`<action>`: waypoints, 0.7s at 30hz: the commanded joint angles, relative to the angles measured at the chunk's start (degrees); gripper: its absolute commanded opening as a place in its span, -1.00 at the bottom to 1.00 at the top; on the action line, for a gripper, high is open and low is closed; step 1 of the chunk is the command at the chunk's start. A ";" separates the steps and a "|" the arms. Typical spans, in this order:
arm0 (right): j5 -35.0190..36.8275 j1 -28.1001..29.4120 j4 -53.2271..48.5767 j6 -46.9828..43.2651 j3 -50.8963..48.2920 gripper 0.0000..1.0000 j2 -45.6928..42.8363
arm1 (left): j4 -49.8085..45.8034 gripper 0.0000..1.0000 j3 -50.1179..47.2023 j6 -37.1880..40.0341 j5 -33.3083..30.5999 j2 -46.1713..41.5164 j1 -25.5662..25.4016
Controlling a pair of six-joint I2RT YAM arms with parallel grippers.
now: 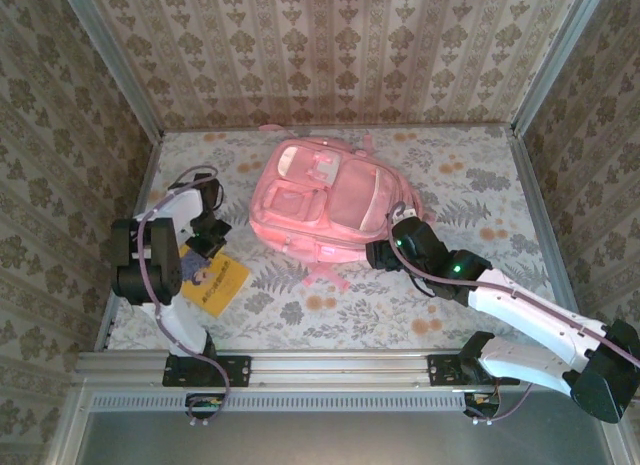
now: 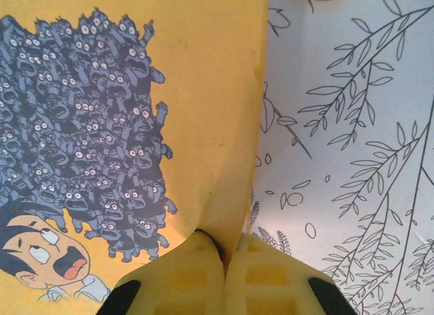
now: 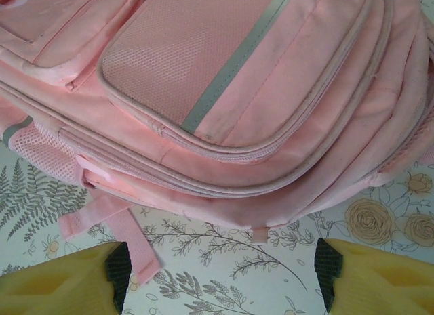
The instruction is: Pack the student bag
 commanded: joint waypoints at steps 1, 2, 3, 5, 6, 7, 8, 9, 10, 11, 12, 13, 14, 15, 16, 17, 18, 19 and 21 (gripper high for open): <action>0.49 0.29 -0.61 0.49 1.97 0.47 0.55 | 0.34 -1.00 -5.87 -0.80 4.33 1.64 0.02; 0.01 0.26 -0.72 0.81 2.16 0.47 0.70 | 0.41 -1.00 -6.28 -0.75 4.93 0.73 -0.04; -0.62 0.26 -0.66 0.87 2.30 0.46 0.82 | 0.42 -1.00 -6.54 -0.71 5.59 -0.24 -0.09; -3.91 0.51 0.04 1.03 2.59 0.45 1.41 | 0.00 -1.00 -6.80 -0.66 6.34 -3.09 -0.44; -5.95 0.65 0.69 1.03 2.61 0.45 1.74 | -0.47 -1.00 -6.78 -0.65 6.54 -4.49 -0.63; -9.01 0.86 1.90 1.11 2.53 0.45 2.17 | -0.90 -1.00 -6.75 -0.67 6.57 -6.28 -0.92; -12.24 1.12 3.57 1.31 2.44 0.44 2.72 | -1.29 -1.00 -6.81 -0.72 6.76 -8.21 -1.29; -14.62 1.48 4.96 1.52 2.48 0.44 3.29 | -1.60 -1.00 -6.98 -0.87 6.85 -9.91 -1.58; -17.01 2.04 6.42 1.81 2.61 0.45 4.29 | -1.70 -1.00 -7.32 -1.10 7.00 -11.83 -1.99; -19.31 2.79 7.99 1.90 2.93 0.45 5.56 | -1.60 -1.00 -7.96 -1.47 7.23 -13.94 -2.45; -21.47 3.28 9.53 2.13 3.25 0.45 6.85 | -1.55 -1.00 -8.60 -1.89 7.47 -15.61 -2.92; -23.74 3.84 11.04 2.42 3.88 0.45 8.65 | -1.47 -1.00 -9.44 -2.37 7.88 -17.40 -3.33; -26.07 4.42 12.33 2.63 4.77 0.47 10.78 | -1.29 -1.00 -10.30 -2.86 8.33 -19.07 -3.74; -27.77 5.00 13.13 2.71 5.78 0.49 12.89 | -0.98 -1.00 -11.01 -3.23 8.80 -20.46 -4.01; -28.96 5.90 13.45 2.63 7.20 0.52 15.38 | -0.54 -1.00 -12.00 -3.59 9.43 -21.92 -4.31; -29.93 6.89 13.60 2.30 9.10 0.56 17.96 | -0.23 -1.00 -12.84 -3.85 9.97 -23.12 -4.65; -30.63 7.77 13.63 1.88 10.90 0.59 20.34 | 0.04 -1.00 -13.42 -4.12 10.36 -24.43 -4.99; -31.07 8.53 13.63 1.67 12.68 0.61 23.66 | 0.06 -1.00 -13.87 -4.26 10.60 -25.33 -5.20; -33.30 9.97 13.82 1.30 17.35 0.67 29.59 | 0.20 -1.00 -14.71 -4.60 11.28 -27.22 -5.61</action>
